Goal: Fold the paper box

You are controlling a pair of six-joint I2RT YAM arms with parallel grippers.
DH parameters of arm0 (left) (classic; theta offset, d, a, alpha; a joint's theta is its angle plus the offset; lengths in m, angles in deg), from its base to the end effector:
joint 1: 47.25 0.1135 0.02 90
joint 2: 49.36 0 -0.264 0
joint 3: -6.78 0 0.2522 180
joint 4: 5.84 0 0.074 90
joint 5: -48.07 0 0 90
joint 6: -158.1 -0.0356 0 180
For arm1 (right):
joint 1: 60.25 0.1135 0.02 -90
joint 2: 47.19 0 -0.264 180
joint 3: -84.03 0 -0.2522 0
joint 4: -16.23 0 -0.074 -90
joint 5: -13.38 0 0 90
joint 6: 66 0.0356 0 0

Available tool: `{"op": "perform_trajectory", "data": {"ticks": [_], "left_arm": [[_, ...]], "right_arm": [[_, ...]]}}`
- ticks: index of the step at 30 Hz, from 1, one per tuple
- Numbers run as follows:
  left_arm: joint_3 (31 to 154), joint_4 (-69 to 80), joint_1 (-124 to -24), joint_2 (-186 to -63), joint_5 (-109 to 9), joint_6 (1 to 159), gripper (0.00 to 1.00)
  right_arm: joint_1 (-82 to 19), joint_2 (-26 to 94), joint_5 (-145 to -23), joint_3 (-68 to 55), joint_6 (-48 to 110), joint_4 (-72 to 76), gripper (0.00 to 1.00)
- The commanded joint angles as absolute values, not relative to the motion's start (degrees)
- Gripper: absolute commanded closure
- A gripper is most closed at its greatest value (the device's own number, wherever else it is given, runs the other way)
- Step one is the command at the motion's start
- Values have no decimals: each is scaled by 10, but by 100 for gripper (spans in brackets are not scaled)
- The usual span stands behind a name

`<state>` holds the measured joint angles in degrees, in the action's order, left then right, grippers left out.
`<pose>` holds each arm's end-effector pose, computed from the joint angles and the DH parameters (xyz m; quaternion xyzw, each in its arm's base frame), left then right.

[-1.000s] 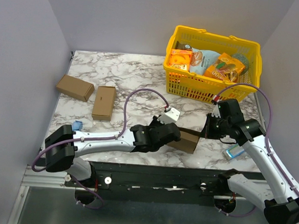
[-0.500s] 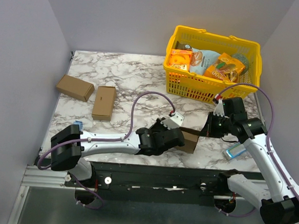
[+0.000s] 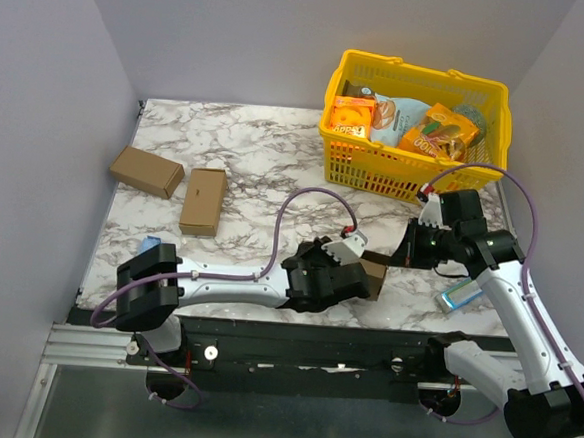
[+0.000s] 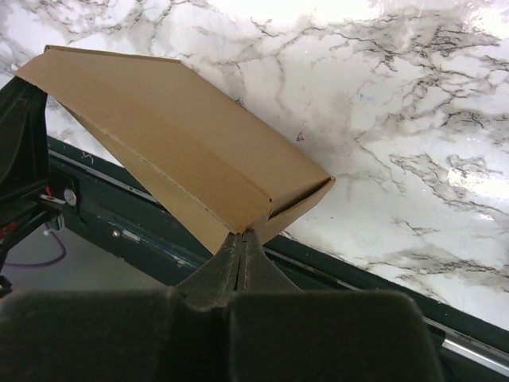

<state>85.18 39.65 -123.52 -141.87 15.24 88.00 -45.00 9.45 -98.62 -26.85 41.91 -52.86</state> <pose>0.1058 -0.3070 0.2353 0.2897 0.8062 0.1371 0.4974 0.1701 0.0602 0.2992 -0.0330 0.9413 0.2556 0.2181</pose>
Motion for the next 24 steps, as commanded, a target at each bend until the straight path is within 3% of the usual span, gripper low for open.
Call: {"op": "perform_trajectory", "data": {"ticks": [1,8,24], "left_arm": [[842,479,-1257,-1495,15,919,100],[858,494,-1271,-1527,25,924,100],[845,482,-1286,-1559,38,924,100]], "right_arm": [[-449,72,-1059,-290,434,-499,99],[-449,36,-1116,-358,485,-435,99],[-449,20,-1105,-332,493,-451,99]]}}
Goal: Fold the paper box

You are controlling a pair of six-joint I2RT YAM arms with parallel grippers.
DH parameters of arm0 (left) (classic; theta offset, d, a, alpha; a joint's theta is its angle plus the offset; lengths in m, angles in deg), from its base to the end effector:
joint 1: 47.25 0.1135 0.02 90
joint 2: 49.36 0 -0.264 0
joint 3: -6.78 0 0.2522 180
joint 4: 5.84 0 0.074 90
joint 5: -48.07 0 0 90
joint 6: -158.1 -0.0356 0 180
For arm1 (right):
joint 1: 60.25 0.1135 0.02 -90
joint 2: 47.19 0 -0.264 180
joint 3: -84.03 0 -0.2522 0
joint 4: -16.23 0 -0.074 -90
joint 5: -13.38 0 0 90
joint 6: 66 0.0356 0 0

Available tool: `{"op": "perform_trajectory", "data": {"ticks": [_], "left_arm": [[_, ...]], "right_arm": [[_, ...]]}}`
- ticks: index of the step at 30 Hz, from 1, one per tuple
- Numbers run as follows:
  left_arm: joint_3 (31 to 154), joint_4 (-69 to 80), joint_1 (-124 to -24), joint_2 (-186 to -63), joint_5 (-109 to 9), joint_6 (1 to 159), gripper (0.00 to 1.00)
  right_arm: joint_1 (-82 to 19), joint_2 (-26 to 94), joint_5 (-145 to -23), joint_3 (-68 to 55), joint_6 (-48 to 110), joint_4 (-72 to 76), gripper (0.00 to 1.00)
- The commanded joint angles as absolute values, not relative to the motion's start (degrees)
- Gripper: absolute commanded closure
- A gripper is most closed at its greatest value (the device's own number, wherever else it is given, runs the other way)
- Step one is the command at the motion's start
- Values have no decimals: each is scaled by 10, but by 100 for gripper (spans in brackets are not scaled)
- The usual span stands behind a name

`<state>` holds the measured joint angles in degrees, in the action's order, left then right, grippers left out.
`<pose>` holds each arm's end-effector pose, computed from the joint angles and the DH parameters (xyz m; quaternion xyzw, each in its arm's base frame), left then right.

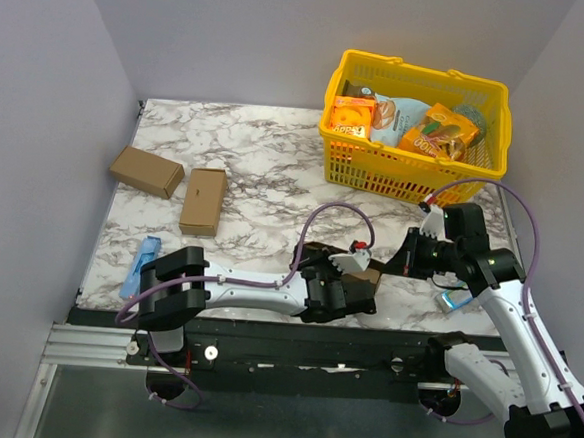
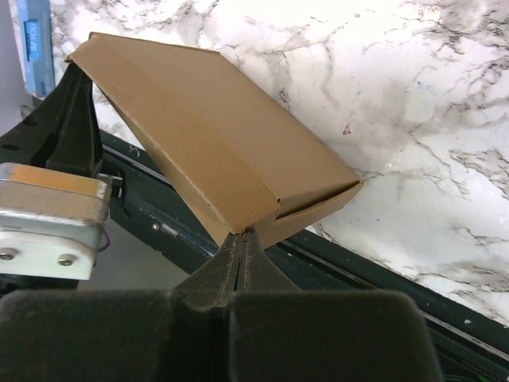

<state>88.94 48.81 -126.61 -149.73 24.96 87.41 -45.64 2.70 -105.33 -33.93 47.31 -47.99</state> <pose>0.0937 -0.3212 0.2103 0.3418 0.7555 0.2608 0.4944 0.1516 0.0572 0.2855 -0.0109 0.9197 0.3240 0.2216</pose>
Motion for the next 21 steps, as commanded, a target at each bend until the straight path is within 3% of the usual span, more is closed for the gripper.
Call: {"op": "perform_trajectory", "data": {"ticks": [1,21], "left_arm": [[843,479,-1286,-1559,38,924,100],[845,474,-1288,-1568,22,918,100]], "right_arm": [[-450,19,-1106,-332,495,-450,99],[-450,-3,-1100,-357,498,-440,99]]}}
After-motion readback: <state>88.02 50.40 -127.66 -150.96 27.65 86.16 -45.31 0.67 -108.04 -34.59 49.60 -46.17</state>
